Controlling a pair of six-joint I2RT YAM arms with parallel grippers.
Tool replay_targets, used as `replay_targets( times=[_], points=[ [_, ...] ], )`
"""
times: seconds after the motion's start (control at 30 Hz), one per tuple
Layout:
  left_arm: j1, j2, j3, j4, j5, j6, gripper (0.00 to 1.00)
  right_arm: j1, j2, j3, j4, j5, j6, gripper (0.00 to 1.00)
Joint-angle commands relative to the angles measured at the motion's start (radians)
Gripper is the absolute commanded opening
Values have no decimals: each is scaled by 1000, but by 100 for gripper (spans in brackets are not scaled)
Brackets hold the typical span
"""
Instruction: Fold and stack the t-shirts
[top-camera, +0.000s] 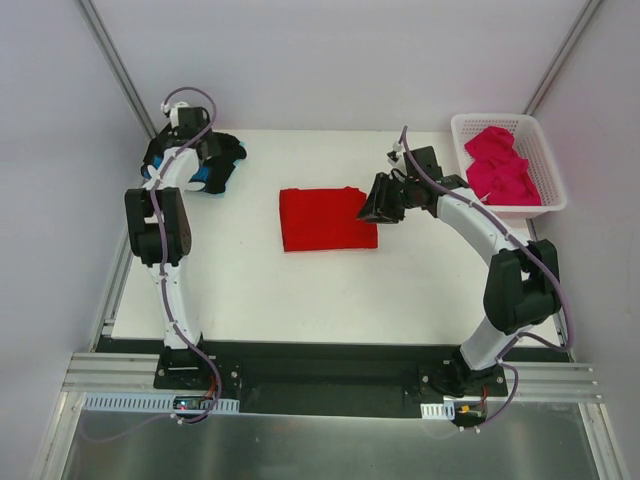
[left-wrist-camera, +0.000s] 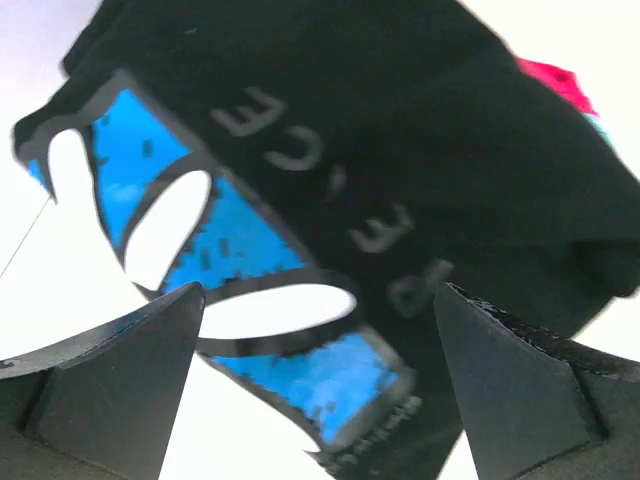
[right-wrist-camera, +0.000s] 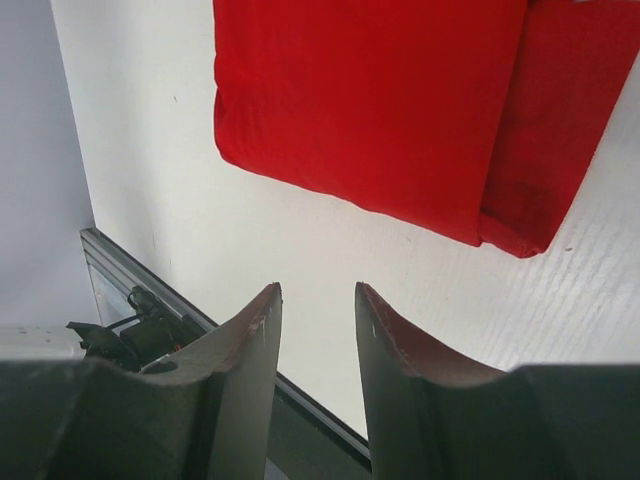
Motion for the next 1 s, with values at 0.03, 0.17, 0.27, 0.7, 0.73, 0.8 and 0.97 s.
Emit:
replay_targets(
  times=[0.03,0.17,0.27,0.7,0.73,0.8,0.97],
  points=[
    [75,41,120,-284,77,-114,99,-5,-76,11,-23,-55,-7,39],
    [128,187,306,-545,256,-209,99,-5,-106,8,-34,-77,7,39],
    [130,226,306,-567,315,-206,99,-5,-143,20,-61,-88,4,39],
    [130,165,103,-616,420,-243,99,-11,-267,20,-129,-109,13,39],
    [124,149,73,-618,413,-243,99,-13,-274,19,-132,-109,16,40],
    [121,105,-6,-618,411,-239,99,-13,-287,13,-132,-107,29,40],
    [87,-9,-193,-661,382,-237,99,-11,-312,-7,-144,-111,53,40]
  ],
)
